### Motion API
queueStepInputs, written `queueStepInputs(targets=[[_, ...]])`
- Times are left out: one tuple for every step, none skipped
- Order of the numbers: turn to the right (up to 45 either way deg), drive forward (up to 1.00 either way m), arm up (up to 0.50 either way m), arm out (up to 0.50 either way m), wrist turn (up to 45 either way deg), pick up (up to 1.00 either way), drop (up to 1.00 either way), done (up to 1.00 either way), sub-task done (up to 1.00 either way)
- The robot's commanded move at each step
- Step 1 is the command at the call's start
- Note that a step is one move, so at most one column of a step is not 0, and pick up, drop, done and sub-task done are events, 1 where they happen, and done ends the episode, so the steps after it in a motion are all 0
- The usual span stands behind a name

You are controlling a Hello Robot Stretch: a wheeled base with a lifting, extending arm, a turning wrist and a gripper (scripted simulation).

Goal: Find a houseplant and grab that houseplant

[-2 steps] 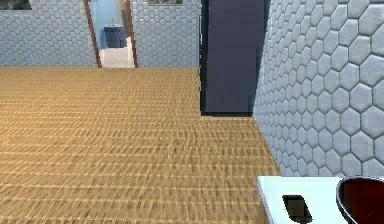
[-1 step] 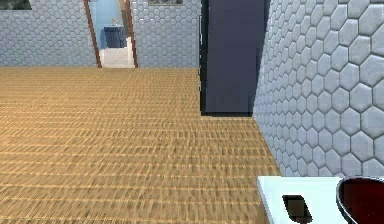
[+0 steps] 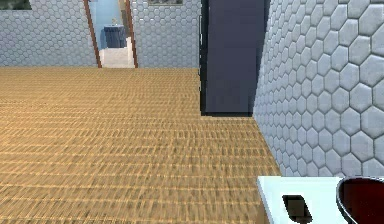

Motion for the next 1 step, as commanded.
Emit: queueStepInputs(targets=[[0.0,0.00,0.00,0.40,0.0,0.00,0.00,0.00,0.00]])
